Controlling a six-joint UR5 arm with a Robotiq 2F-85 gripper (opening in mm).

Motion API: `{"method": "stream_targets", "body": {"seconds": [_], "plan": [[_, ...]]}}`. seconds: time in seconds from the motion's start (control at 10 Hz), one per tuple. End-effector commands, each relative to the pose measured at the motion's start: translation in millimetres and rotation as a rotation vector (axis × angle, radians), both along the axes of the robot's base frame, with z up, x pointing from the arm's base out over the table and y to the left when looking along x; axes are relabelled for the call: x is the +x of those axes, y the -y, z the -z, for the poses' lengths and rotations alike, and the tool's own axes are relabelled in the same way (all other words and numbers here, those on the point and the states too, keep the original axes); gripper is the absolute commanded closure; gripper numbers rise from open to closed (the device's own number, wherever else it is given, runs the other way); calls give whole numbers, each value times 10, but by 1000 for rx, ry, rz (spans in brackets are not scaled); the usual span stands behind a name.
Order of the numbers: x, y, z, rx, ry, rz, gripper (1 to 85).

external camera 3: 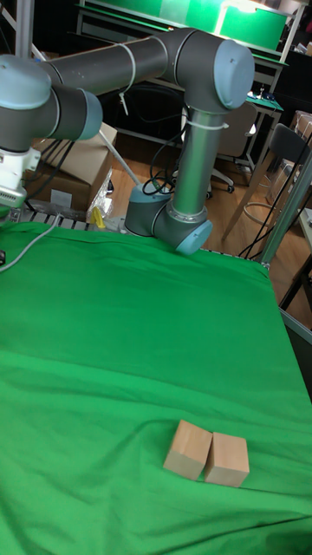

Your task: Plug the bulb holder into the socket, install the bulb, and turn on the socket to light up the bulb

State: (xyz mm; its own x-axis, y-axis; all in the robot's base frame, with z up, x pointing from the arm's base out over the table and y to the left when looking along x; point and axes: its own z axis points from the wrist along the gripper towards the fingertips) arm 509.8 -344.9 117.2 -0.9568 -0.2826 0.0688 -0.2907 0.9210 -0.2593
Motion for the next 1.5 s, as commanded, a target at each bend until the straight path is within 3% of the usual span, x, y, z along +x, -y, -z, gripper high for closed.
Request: {"method": "stream_targets", "body": {"seconds": [0.0, 0.1, 0.2, 0.3, 0.4, 0.5, 0.7, 0.8, 0.9, 1.1, 1.4], "plan": [[132, 25, -26, 10, 54, -51, 93], [111, 37, -30, 5, 45, -58, 17], [133, 26, -29, 7, 52, -61, 7], [180, 0, -22, 17, 69, -54, 57], [103, 54, -26, 7, 49, -10, 180], [165, 183, -66, -40, 78, -7, 170], [370, 260, -90, -53, 180, 32, 143], [338, 231, -6, -8, 185, 71, 143], [337, 264, 34, -2, 190, 73, 143], [327, 308, 17, -22, 190, 85, 160], [383, 326, 35, -19, 217, 99, 177]]}}
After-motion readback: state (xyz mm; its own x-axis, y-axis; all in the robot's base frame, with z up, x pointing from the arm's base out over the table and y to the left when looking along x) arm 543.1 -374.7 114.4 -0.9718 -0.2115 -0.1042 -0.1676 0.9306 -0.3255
